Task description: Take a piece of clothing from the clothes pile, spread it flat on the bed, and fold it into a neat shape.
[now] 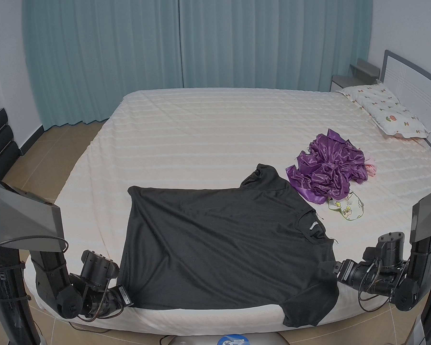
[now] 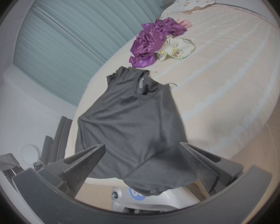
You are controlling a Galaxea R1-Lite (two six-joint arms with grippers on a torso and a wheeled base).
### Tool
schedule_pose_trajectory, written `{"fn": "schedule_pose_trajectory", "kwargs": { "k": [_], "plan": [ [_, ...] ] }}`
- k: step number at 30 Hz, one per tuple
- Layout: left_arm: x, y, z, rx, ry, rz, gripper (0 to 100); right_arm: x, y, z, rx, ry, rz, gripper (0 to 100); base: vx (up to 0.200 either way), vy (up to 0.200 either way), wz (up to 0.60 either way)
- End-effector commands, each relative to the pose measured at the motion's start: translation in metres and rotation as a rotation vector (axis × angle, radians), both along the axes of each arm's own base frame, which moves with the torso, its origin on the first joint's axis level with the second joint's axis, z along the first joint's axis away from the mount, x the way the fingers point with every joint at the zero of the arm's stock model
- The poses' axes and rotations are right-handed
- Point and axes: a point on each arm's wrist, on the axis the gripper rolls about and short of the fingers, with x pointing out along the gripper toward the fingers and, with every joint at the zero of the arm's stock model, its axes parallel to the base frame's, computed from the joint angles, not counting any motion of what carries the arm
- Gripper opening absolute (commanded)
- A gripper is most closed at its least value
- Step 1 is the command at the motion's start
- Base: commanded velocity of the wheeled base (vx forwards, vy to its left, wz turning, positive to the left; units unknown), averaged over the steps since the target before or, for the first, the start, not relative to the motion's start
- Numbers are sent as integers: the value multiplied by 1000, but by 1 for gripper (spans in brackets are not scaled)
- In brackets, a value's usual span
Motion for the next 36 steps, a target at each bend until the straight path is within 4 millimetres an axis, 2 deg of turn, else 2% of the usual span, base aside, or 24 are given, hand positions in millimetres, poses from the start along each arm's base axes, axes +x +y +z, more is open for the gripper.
{"fn": "schedule_pose_trajectory", "kwargs": {
  "k": [1, 11, 28, 34, 36],
  "plan": [
    [-8, 2, 4, 12, 5, -6, 0, -7, -4, 2, -38, 20, 16, 100, 0, 0, 0],
    [-16, 5, 11, 47, 61, -36, 0, -13, -24, 3, -132, 65, 36, 100, 0, 0, 0],
    [-9, 4, 12, 32, 57, -29, 0, -15, -20, -14, -124, 148, 131, 100, 0, 0, 0],
    [-3, 7, 8, 29, 59, -7, 0, -17, -21, -21, -160, 173, 171, 100, -200, 0, 0],
    [-3, 8, 9, 18, 59, -6, 0, -18, -21, -25, -179, 192, 194, 100, 0, 0, 0]
  ]
}}
